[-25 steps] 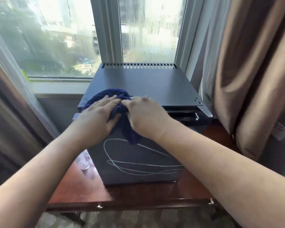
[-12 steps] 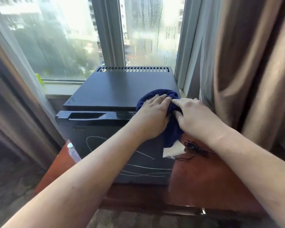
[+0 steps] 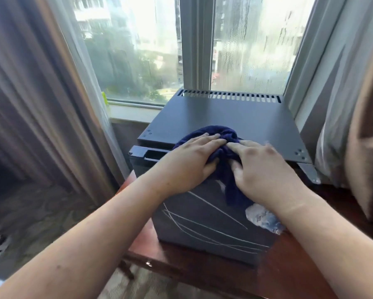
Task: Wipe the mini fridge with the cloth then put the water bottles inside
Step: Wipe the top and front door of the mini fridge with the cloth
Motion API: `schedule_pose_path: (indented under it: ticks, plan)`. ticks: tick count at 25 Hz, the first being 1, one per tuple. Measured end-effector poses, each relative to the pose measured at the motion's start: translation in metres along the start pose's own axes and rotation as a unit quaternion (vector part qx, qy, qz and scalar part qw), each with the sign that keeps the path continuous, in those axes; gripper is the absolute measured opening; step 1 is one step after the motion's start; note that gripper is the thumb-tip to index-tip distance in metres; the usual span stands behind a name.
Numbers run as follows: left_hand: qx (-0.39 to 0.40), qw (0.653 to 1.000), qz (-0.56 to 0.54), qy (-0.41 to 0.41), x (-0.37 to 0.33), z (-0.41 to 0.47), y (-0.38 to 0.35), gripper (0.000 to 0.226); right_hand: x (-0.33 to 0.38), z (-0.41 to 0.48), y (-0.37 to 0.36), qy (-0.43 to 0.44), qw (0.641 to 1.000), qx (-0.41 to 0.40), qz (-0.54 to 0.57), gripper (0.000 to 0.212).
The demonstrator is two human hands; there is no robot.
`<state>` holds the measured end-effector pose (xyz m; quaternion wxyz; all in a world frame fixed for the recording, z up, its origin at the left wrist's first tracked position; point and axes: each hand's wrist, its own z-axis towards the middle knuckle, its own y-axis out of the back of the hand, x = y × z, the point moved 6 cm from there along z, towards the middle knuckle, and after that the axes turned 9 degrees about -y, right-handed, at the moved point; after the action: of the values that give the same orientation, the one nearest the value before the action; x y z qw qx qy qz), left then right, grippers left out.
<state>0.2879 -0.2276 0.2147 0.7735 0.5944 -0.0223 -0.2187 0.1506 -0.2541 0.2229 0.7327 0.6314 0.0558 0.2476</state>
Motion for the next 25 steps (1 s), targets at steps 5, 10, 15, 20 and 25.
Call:
schedule_pose_path:
  ticks: [5,10,15,20,25]
  plan:
    - [0.031,0.999,-0.025,0.015,0.086,-0.028,0.030,0.060,0.079,0.033,-0.028,0.017,1.000,0.008,-0.008,0.045]
    - [0.020,0.997,-0.079,0.005,0.158,-0.012,0.042,0.056,0.119,0.088,-0.048,-0.025,0.999,0.018,0.012,0.041]
    - [0.025,0.988,-0.154,-0.003,0.218,0.032,0.044,0.055,0.140,0.152,-0.062,-0.086,0.996,0.035,-0.017,0.040]
    - [0.005,0.984,-0.176,-0.007,0.233,0.041,0.042,0.054,0.142,0.176,-0.065,-0.120,0.991,0.046,-0.027,0.041]
    - [-0.028,0.988,-0.152,-0.022,0.220,0.008,0.051,0.053,0.154,0.141,-0.063,-0.101,0.994,0.024,-0.015,0.043]
